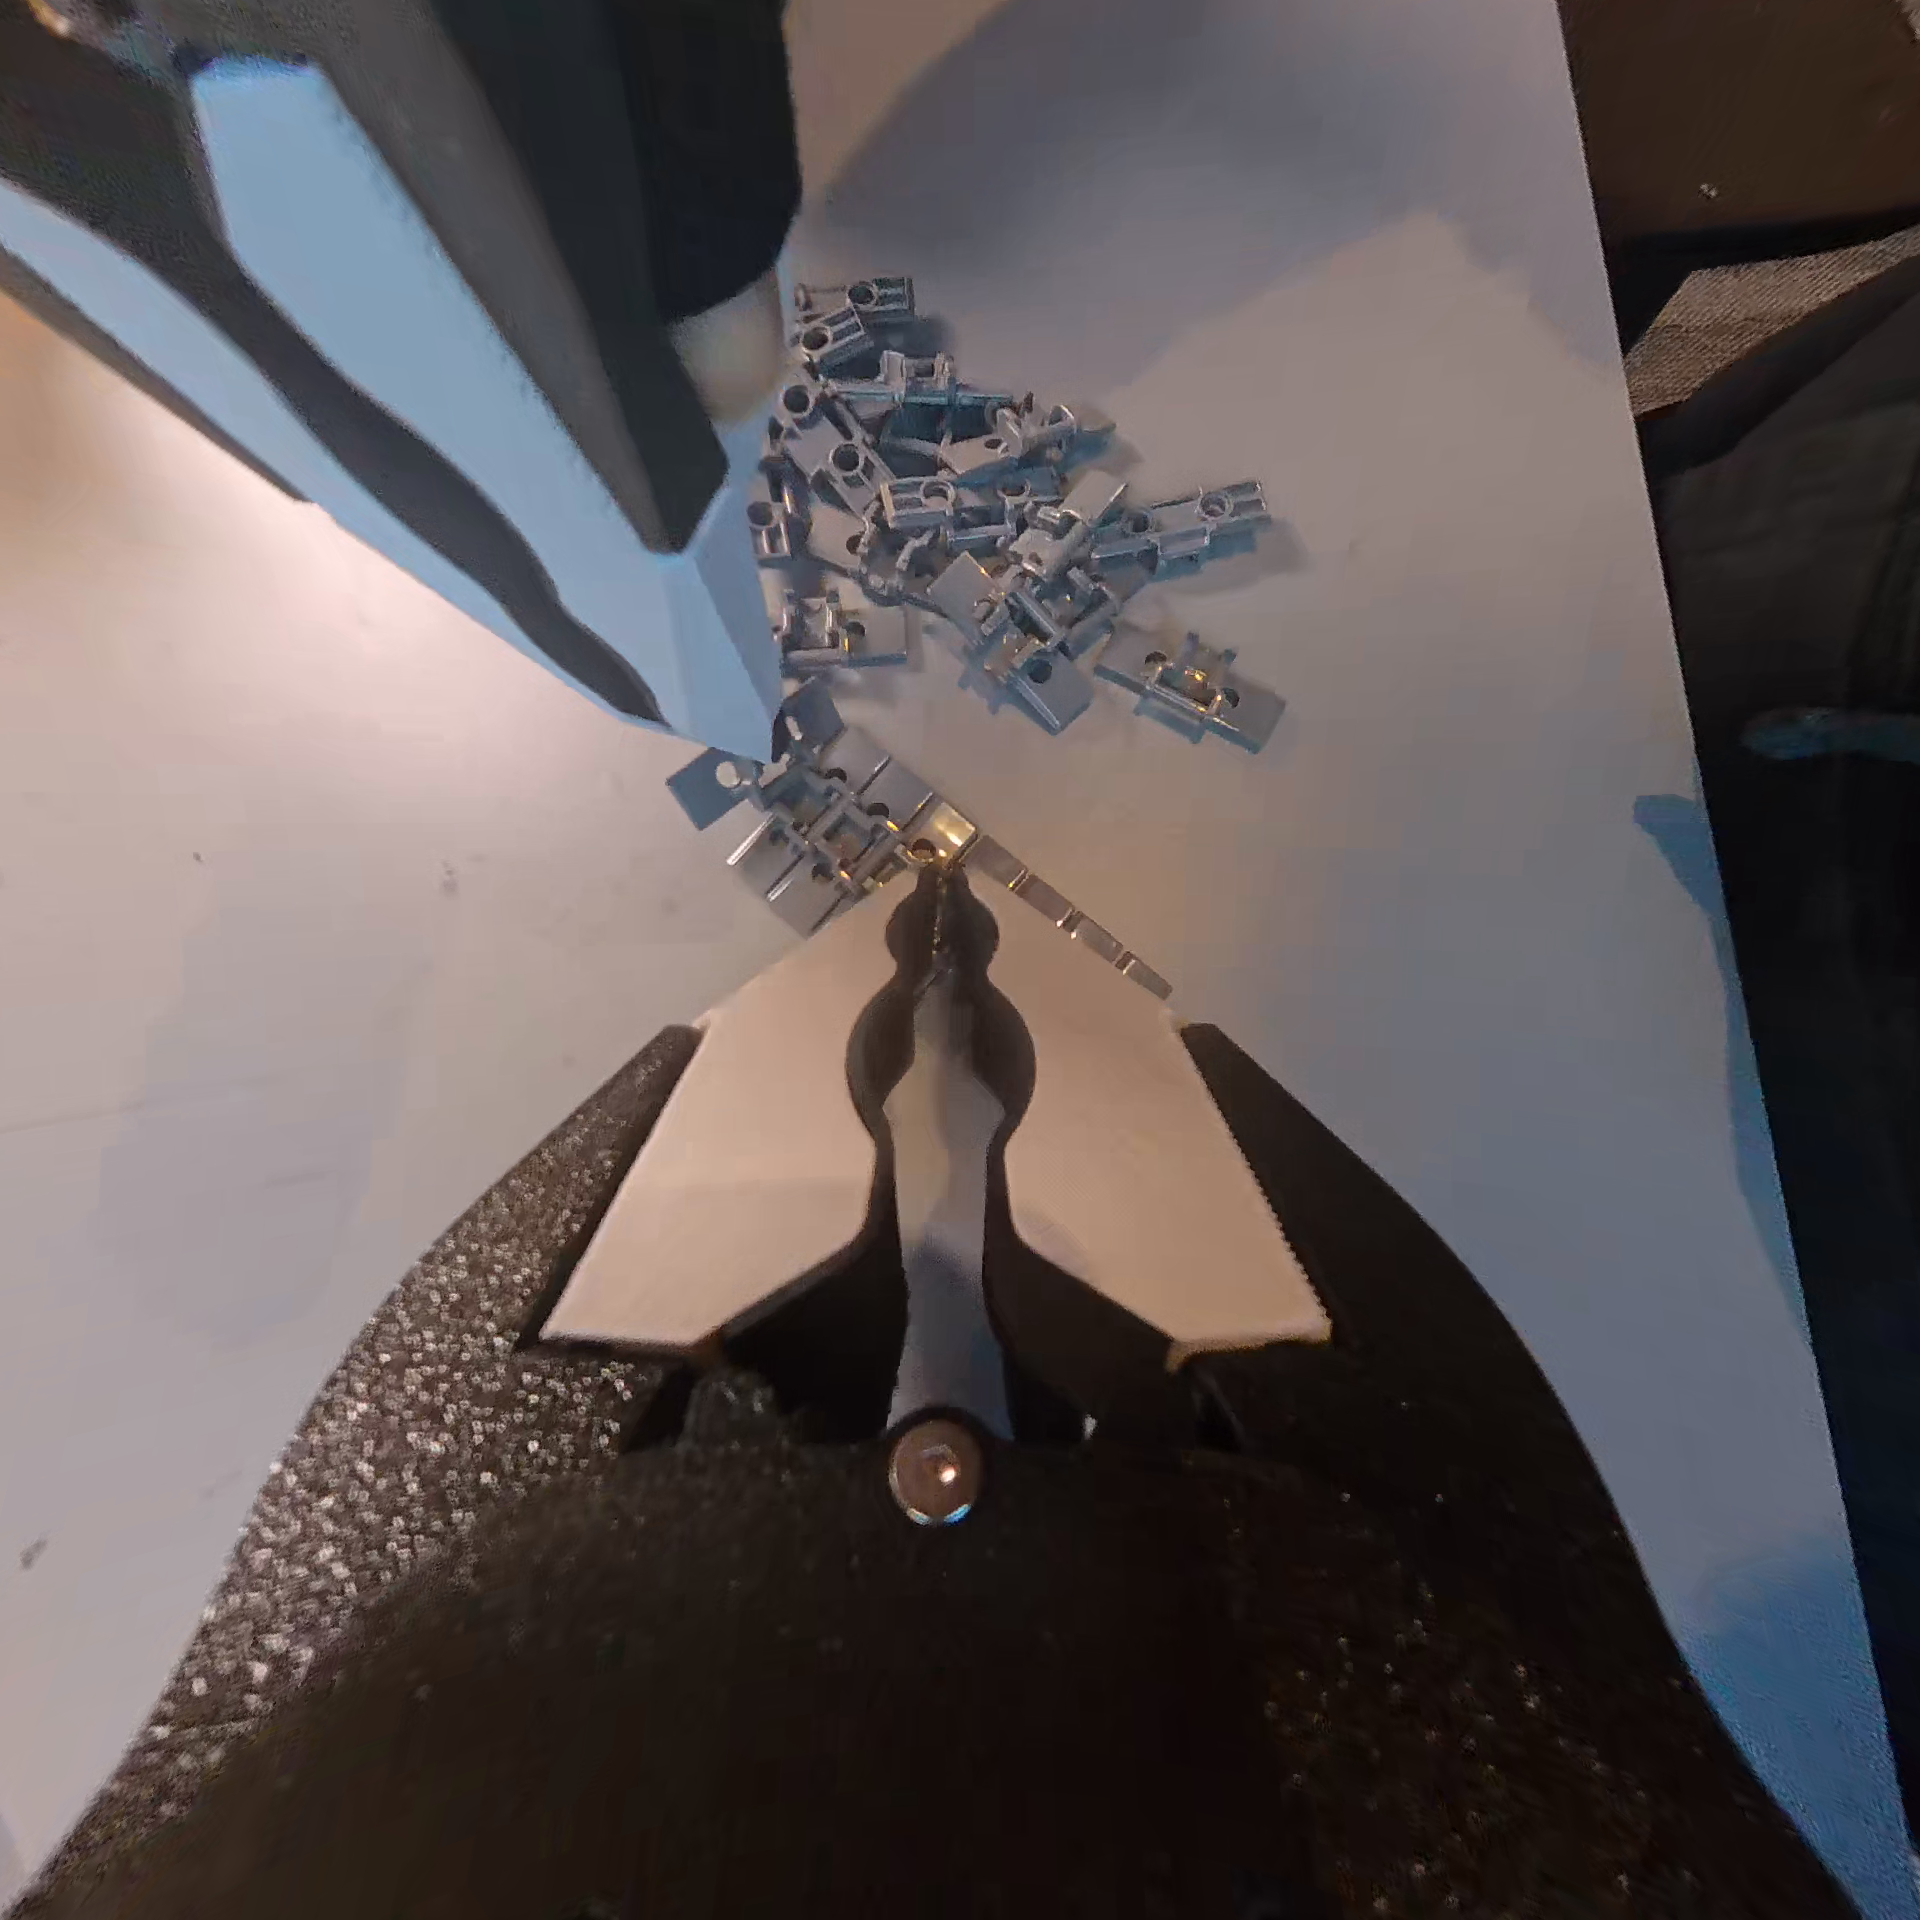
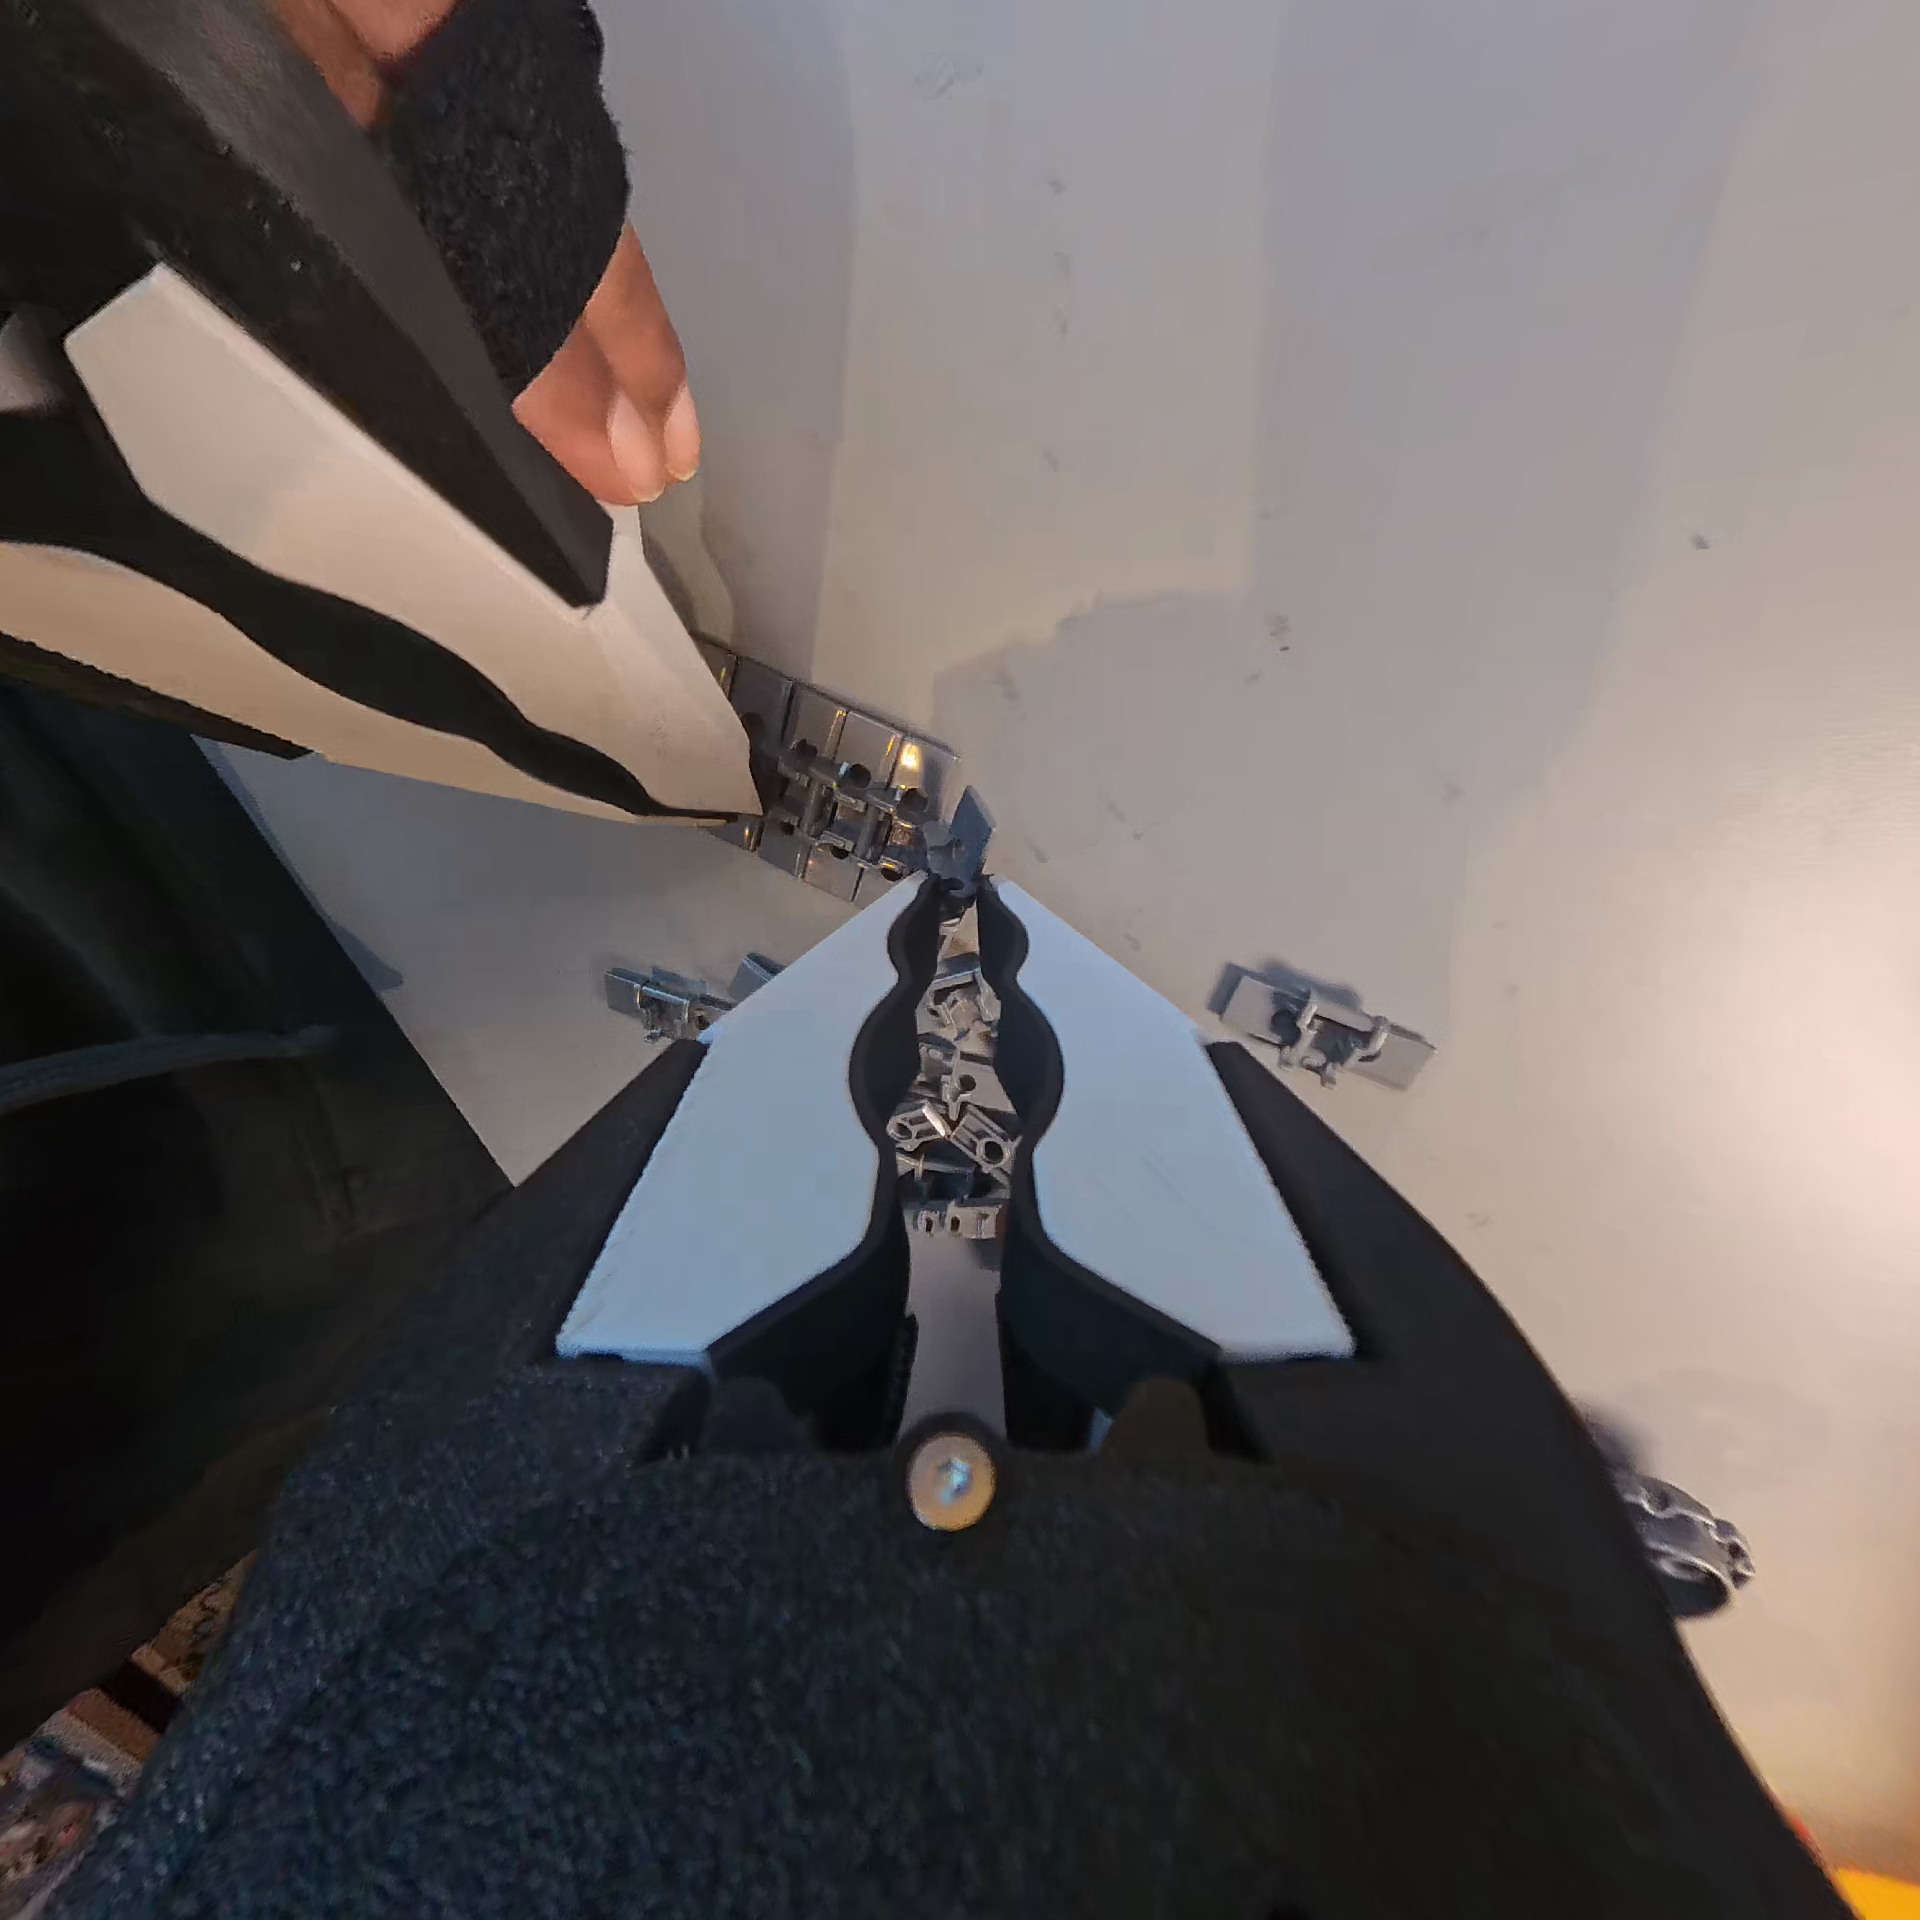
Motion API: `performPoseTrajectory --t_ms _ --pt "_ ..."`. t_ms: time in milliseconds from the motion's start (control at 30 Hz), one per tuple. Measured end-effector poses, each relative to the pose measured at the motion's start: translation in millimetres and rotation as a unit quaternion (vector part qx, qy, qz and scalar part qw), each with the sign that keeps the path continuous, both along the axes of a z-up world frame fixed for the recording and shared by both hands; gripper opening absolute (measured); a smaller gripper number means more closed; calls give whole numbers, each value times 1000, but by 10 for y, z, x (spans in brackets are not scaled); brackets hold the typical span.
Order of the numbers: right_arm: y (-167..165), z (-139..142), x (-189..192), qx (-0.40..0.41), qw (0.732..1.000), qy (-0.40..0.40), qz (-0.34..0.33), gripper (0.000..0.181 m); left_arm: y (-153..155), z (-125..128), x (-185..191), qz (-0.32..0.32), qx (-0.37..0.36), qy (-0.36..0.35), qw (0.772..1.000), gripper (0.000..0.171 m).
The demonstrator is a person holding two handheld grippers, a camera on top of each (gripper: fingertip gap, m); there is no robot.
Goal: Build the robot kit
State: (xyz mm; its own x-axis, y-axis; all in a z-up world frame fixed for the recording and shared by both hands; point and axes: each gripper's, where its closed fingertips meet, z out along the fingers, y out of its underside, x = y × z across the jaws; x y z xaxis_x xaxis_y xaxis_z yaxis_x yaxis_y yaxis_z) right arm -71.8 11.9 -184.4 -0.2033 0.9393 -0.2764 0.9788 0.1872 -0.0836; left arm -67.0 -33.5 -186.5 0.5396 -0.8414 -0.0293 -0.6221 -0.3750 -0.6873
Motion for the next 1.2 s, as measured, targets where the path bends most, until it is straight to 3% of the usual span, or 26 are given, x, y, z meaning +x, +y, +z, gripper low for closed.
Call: performPoseTrajectory --t_ms 333,700,833,967,1200 --pt "-21 -25 -31 70 995 -65 30 4 -23 -6 7 -7 25 15 1000 0" --pt "-23 -43 -38 114 991 -63 45 6 -32 -5 -1 -4 29 14 999 0" --pt "19 -37 -80 62 998 0 16 16 -50 -2 -29 -4 25 16 1000 0" --pt "48 69 -140 -36 992 119 -32 31 -44 0 -121 8 12 12 1000 0" --pt "325 189 91 10 968 249 -22 34 -42 7 -231 15 -28 -21 999 0"
